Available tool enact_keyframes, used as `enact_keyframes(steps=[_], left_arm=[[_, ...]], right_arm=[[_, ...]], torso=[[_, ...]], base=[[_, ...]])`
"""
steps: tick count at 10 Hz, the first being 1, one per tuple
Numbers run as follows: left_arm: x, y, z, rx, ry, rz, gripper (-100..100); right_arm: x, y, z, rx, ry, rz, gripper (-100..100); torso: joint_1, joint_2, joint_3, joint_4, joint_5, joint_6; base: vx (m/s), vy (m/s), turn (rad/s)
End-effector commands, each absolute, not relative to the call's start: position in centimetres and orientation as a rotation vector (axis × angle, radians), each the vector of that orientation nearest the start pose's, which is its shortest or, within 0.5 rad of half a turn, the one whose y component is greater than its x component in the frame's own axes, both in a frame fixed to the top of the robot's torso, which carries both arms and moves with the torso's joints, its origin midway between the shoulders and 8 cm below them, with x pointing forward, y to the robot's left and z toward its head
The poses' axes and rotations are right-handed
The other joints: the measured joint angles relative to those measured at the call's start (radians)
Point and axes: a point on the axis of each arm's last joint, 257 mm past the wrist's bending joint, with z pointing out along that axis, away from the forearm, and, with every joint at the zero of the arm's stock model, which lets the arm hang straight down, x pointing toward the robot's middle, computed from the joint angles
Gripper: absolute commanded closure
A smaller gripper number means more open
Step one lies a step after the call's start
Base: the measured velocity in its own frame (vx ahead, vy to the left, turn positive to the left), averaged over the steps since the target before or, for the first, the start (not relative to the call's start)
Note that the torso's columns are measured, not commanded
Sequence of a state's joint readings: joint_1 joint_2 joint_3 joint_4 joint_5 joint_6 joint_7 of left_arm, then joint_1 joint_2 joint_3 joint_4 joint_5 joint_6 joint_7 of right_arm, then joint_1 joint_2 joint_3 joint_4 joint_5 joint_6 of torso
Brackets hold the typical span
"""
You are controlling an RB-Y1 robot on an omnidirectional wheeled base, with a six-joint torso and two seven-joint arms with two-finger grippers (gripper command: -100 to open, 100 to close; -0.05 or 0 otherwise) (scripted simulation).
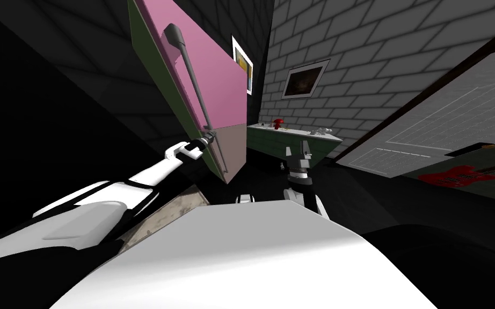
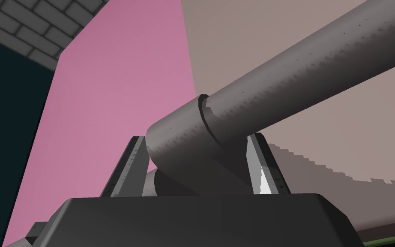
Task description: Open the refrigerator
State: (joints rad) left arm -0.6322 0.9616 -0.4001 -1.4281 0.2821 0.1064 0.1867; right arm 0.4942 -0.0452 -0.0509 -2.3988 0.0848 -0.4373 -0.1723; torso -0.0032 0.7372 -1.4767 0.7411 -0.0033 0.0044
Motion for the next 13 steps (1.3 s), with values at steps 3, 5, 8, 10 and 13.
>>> enact_keyframes(steps=[3,5,8,10,13], left_arm=[[68.4,30.1,2.7,-0.583,1.418,-0.951,100],[70.0,27.6,3.2,-0.577,1.408,-0.963,100],[72.1,25.8,3.4,-0.59,1.405,-0.952,100],[73.1,24.6,2.8,-0.586,1.421,-0.923,100],[74.2,23.7,2.1,-0.624,1.43,-0.932,100]], right_arm=[[32.9,-27.5,6.7,0.583,0.615,1.372,0],[32.9,-27.5,6.7,0.583,0.615,1.372,0],[32.9,-27.5,6.7,0.583,0.615,1.372,0],[32.9,-27.5,6.7,0.582,0.615,1.372,0],[32.9,-27.5,6.7,0.582,0.615,1.372,0]], torso=[[0.0,0.001,0.001,0.001,0.0,0.0],[-0.003,0.0,-0.001,-0.001,0.0,-0.001],[-0.004,0.0,0.0,-0.001,0.0,0.0],[0.0,-0.003,-0.002,-0.001,0.001,0.001],[0.001,-0.002,-0.001,0.0,0.001,0.001]], base=[[-0.039,-0.065,0.033],[-0.067,-0.104,0.147],[-0.077,-0.099,0.088],[-0.065,-0.076,0.071],[-0.051,-0.06,0.03]])
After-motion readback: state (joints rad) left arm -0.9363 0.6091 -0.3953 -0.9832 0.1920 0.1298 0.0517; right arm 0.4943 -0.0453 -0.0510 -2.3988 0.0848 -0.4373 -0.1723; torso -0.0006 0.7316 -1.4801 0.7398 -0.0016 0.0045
